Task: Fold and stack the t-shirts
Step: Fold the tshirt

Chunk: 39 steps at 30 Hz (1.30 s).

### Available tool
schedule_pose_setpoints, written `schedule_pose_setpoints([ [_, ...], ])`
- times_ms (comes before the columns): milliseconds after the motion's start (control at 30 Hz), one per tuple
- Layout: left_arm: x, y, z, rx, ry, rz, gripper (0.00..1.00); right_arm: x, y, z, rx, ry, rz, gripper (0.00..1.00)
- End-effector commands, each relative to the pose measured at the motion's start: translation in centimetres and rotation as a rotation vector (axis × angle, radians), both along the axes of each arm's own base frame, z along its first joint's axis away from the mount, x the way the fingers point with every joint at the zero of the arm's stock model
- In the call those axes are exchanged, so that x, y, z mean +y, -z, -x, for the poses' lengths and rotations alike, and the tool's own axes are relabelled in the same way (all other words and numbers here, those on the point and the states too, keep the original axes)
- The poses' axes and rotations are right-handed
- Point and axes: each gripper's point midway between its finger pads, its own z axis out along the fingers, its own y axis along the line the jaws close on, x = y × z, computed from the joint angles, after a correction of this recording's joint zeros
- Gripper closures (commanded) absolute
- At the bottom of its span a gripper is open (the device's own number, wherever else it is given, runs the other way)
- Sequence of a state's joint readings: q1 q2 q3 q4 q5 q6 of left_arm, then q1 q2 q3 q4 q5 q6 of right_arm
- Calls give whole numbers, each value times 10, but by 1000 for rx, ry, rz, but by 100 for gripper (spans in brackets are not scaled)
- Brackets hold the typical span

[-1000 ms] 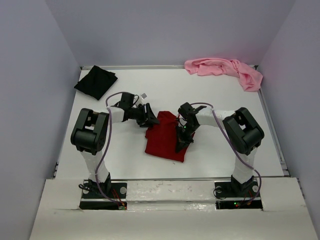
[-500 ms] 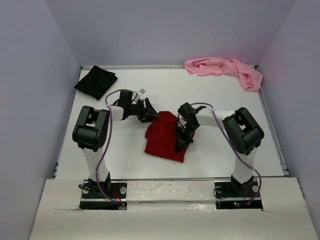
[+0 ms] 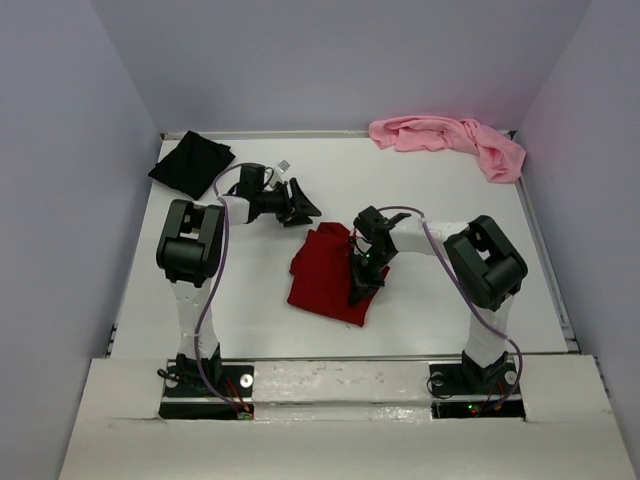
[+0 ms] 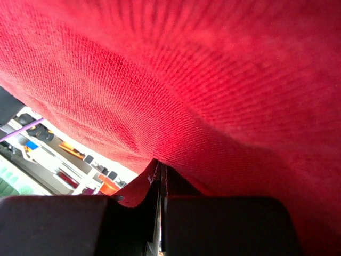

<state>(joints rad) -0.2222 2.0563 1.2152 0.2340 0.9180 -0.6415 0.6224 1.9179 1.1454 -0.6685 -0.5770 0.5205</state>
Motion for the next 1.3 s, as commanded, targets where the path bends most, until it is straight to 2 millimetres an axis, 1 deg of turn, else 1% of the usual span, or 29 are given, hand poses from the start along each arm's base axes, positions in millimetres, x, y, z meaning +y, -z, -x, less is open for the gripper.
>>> schedule_pose_setpoints([
  [0,-5,-21,-14,-36,23,47,38,-4,16,4,-20,-28,39,100],
  [167,-5,-22,-20,-41,22,46,38,-5,17,5,-18,-29,42,100],
  [200,-4,-26,-22,-51,18,46,38,-5,18,5,-16,-28,43,100],
  [233,-3,-26,-21,-43,18,40,38,-5,17,5,-19,-30,40,100],
  [300,-2,-33,-21,-49,20,32,38,-5,18,5,-18,-29,42,100],
  [333,0,-42,-18,-59,25,23,38,-5,18,5,-19,-31,42,100],
  [400,1,-49,-12,-63,33,12,38,-4,17,4,-19,-31,40,100],
  [433,2,-61,-7,-81,39,12,38,-5,18,5,-19,-32,40,100],
  [467,4,-69,2,-82,47,14,38,-5,18,5,-18,-32,41,100],
  [533,5,-77,13,-74,54,21,37,-5,18,5,-16,-32,41,100],
  [567,6,-84,22,-78,58,25,37,-5,19,5,-13,-33,40,100],
  [600,7,-80,26,-60,62,26,37,-5,19,5,-14,-31,42,100],
  [633,7,-91,32,-74,69,39,36,-4,19,5,-15,-31,41,100],
  [667,8,-91,38,-66,73,42,36,-4,19,5,-14,-31,40,100],
  [733,6,-101,52,-51,89,57,36,-4,20,5,-12,-34,40,100],
  [767,7,-99,58,-36,91,58,35,-4,19,5,-10,-33,38,100],
  [800,4,-103,65,-40,103,63,35,-4,20,5,-11,-34,39,100],
  [833,3,-104,70,-32,111,68,34,-4,20,5,-9,-34,40,100],
  [867,1,-99,79,-5,123,74,34,-3,19,4,-11,-34,39,100],
  [1033,-15,-94,110,33,189,91,33,-3,19,3,-13,-35,39,100],
  [1067,-20,-97,111,21,200,116,33,-3,19,3,-13,-35,39,100],
  [1100,-21,-92,117,41,207,125,33,-3,19,4,-11,-36,39,100],
  [1133,-23,-92,119,43,212,136,33,-3,19,4,-10,-36,38,100],
  [1167,-26,-92,120,30,217,142,32,-3,19,4,-11,-36,37,100],
  [1200,-26,-86,121,43,216,141,32,-3,19,3,-13,-34,39,100],
  [1267,-28,-85,117,24,219,153,32,-2,19,3,-12,-34,38,100],
])
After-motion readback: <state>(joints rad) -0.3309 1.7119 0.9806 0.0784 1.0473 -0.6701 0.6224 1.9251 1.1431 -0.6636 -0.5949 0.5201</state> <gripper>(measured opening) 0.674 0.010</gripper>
